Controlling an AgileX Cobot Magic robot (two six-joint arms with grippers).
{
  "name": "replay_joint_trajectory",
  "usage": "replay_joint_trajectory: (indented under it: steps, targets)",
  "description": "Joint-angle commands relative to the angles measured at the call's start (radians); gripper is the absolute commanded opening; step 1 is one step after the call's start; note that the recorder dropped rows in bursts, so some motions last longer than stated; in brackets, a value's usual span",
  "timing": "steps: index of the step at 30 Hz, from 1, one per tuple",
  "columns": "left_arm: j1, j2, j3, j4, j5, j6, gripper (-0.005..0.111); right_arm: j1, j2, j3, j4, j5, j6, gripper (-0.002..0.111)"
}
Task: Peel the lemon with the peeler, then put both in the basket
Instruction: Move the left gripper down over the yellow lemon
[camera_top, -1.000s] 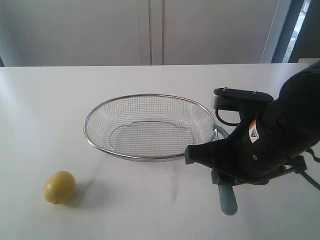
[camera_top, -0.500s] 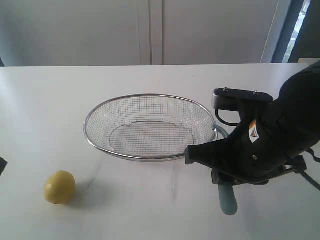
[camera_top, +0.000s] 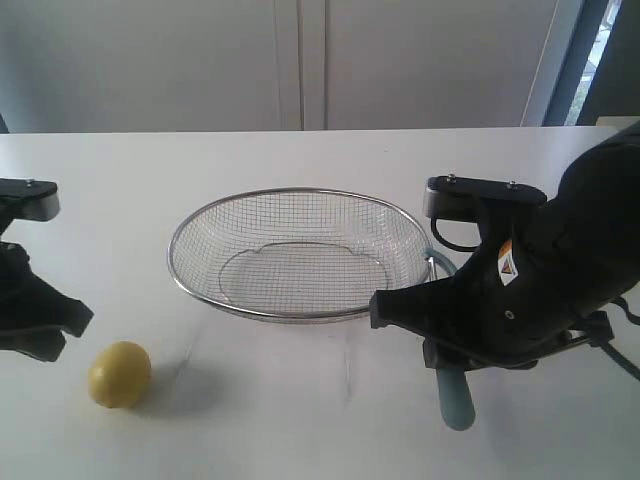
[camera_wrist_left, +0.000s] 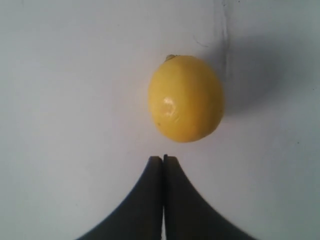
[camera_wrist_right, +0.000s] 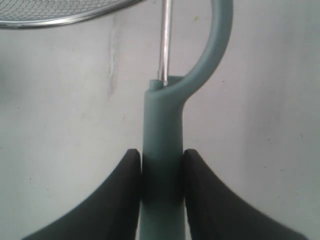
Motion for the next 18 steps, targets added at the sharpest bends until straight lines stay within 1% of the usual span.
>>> replay_joint_trajectory:
  steps: [1, 7, 9, 11, 16, 18]
  targets:
    - [-0.052, 0.027, -0.015, -0.013, -0.019, -0.016, 0.000, -0.001, -0.010, -0.001, 0.000, -0.001, -0.002, 0.000]
    - [-0.084, 0.036, -0.015, -0.009, -0.061, -0.013, 0.000, -0.001, -0.010, -0.001, 0.000, 0.005, -0.002, 0.000]
    - [-0.084, 0.036, -0.015, -0.009, -0.068, -0.013, 0.004, -0.001, -0.010, -0.001, 0.000, 0.005, -0.002, 0.000]
    - [-0.084, 0.036, -0.015, -0.007, -0.068, -0.013, 0.013, -0.001, -0.010, -0.001, 0.000, 0.005, -0.002, 0.000]
    - [-0.084, 0.036, -0.015, -0.007, -0.068, -0.013, 0.043, -0.001, -0.010, -0.001, 0.000, 0.005, -0.002, 0.000]
    - [-0.084, 0.036, -0.015, -0.007, -0.062, -0.013, 0.051, -0.001, -0.010, -0.001, 0.000, 0.002, -0.002, 0.000]
